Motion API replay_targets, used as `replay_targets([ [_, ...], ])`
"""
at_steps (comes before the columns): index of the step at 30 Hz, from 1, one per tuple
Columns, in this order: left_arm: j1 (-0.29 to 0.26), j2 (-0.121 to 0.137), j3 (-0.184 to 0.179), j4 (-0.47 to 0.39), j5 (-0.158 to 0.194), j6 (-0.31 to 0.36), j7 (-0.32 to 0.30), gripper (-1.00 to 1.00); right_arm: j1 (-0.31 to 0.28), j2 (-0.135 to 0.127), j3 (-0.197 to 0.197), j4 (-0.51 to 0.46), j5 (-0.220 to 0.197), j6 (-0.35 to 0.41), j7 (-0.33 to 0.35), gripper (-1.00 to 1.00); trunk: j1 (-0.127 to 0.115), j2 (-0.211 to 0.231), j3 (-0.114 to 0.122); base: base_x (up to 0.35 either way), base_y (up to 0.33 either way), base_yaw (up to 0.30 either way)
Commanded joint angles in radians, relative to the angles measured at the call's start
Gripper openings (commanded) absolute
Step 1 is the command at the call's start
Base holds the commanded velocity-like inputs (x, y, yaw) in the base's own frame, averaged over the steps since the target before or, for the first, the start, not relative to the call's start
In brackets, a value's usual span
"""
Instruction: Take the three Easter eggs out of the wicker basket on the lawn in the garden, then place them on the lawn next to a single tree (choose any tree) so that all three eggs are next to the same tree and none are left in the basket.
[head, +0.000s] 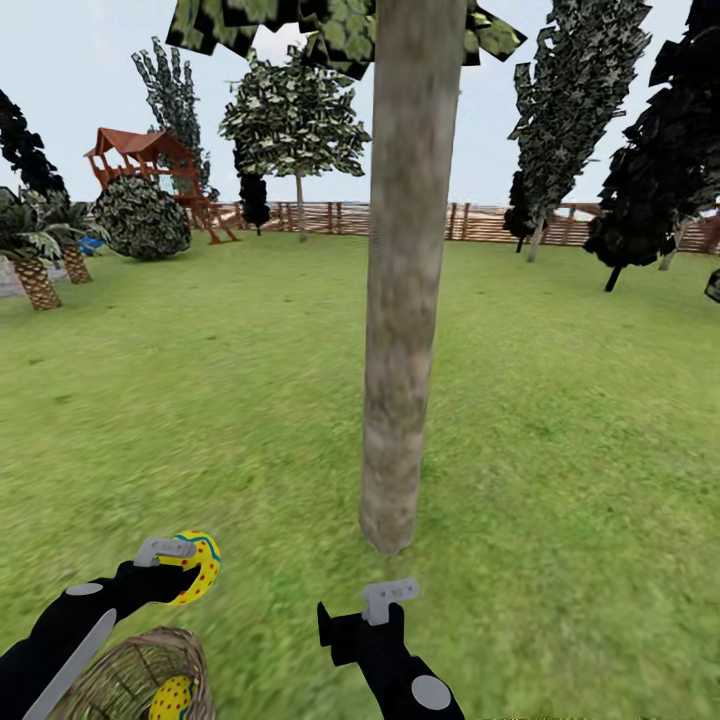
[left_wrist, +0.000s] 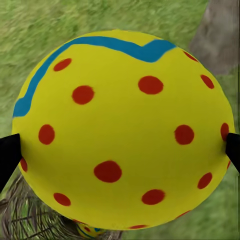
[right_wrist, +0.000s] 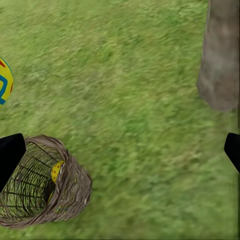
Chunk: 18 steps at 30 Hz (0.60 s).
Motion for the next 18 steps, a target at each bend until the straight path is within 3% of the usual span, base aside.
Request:
replay_targets([
  [1, -0.001, 0.001, -0.001, -0.001, 0.003, 0.004, 0.000, -1.00, -0.001, 0.000, 0.002, -0.001, -0.011, 0.003, -0.010, 1.00, 0.001, -0.002, -0.001, 0.000, 0.000, -0.213],
  [7, -0.001, 0.000, -0.002, -0.001, 0.003, 0.004, 0.001, -1.00, -0.001, 0.000, 0.002, -0.001, -0.010, 0.003, -0.010, 1.00, 0.001, -0.002, 0.005, 0.000, 0.000, -0.191],
  [18, -0.001, -0.001, -0.003, -0.001, 0.003, 0.004, 0.025, -1.00, -0.001, 0.001, 0.001, -0.001, -0.011, 0.001, -0.011, 1.00, 0.001, -0.002, 0.006, 0.000, 0.000, -0.014],
])
